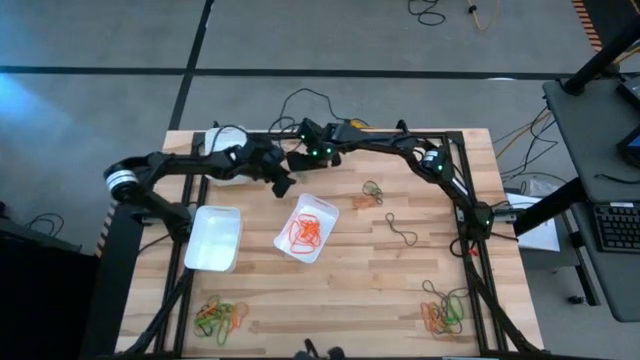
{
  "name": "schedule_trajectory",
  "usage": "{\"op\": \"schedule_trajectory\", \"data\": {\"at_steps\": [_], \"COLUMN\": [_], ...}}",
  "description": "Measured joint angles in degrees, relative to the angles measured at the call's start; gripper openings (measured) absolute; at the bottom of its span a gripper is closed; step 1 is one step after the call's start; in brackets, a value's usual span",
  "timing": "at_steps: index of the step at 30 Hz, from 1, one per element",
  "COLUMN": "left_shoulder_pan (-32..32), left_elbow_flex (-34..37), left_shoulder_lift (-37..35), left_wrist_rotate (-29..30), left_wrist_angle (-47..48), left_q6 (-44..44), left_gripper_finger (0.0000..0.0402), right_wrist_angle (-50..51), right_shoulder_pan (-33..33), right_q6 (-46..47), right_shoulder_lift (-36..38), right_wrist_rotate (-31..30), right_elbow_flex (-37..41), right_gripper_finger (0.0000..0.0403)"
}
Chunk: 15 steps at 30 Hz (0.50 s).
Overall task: Sort rubber bands into baskets
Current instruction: Put the green rubber band into the top white bin
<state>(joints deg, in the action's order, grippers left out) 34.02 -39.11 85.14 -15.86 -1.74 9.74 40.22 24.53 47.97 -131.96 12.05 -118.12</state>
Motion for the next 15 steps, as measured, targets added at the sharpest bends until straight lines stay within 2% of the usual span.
{"op": "schedule_trajectory", "data": {"at_steps": [6, 11, 15], "left_shoulder_pan": [0.4, 0.5, 0.5], "left_elbow_flex": [-3.9, -8.9, -11.6], "left_shoulder_lift": [8.4, 13.4, 16.6], "left_wrist_rotate": [0.7, 4.0, 5.1], "left_wrist_angle": [-1.7, 0.2, 2.4], "left_q6": [3.4, 5.3, 6.1], "left_gripper_finger": [0.0212, 0.0212, 0.0212], "right_wrist_angle": [8.2, 15.9, 17.4], "right_shoulder_pan": [0.4, 0.2, 0.0], "right_q6": [-3.3, -5.1, -6.8], "right_shoulder_lift": [5.0, 11.2, 18.1], "right_wrist_rotate": [-4.7, -10.2, -15.4], "right_elbow_flex": [-3.8, -5.3, -5.0], "right_gripper_finger": [0.0222, 0.0240, 0.0248]}}
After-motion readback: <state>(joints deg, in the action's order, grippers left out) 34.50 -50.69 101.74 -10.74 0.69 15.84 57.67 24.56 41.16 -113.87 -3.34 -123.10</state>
